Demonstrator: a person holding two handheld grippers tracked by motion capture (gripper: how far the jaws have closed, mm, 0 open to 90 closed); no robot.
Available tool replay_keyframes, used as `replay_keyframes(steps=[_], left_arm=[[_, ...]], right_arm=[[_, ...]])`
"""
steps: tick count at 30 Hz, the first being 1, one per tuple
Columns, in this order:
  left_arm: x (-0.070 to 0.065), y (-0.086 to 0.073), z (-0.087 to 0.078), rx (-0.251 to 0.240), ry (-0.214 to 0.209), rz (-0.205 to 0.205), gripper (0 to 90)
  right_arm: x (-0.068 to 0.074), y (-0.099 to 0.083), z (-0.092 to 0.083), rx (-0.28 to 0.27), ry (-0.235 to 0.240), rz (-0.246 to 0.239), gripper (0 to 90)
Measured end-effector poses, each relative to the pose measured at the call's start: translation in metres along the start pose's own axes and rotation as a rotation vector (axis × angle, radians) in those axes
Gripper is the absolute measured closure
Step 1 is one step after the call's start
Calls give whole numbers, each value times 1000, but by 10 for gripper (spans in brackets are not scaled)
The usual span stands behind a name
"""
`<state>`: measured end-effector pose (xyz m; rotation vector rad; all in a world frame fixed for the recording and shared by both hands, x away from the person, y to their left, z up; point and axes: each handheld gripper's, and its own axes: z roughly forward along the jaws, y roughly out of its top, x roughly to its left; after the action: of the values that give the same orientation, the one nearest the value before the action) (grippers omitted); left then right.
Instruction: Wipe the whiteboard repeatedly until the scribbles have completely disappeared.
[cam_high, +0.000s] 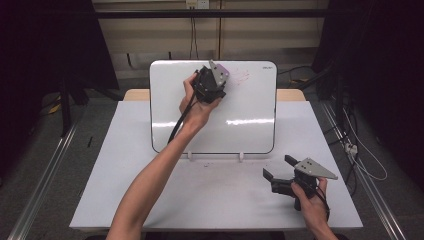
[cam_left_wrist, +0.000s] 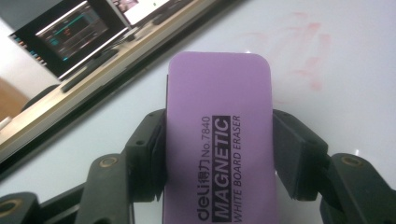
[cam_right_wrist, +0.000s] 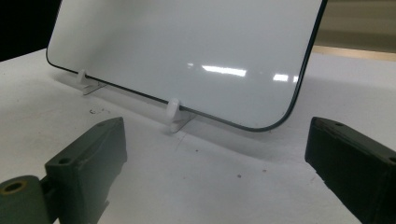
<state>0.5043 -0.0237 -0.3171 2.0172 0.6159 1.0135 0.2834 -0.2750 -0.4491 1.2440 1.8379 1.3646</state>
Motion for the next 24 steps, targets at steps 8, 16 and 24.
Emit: replay_keyframes(steps=[8,16,24], left_arm=[[-18,-1,3,-30,-36,34,412],[18,4,2,-51,51,-18,412],[22,2,3,-56,149,-39,412]], right_arm=[[0,-1,-1,2,1,4,57],[-1,-1,-1,0,-1,6,57],[-2,-1,0,4,0,6,57]])
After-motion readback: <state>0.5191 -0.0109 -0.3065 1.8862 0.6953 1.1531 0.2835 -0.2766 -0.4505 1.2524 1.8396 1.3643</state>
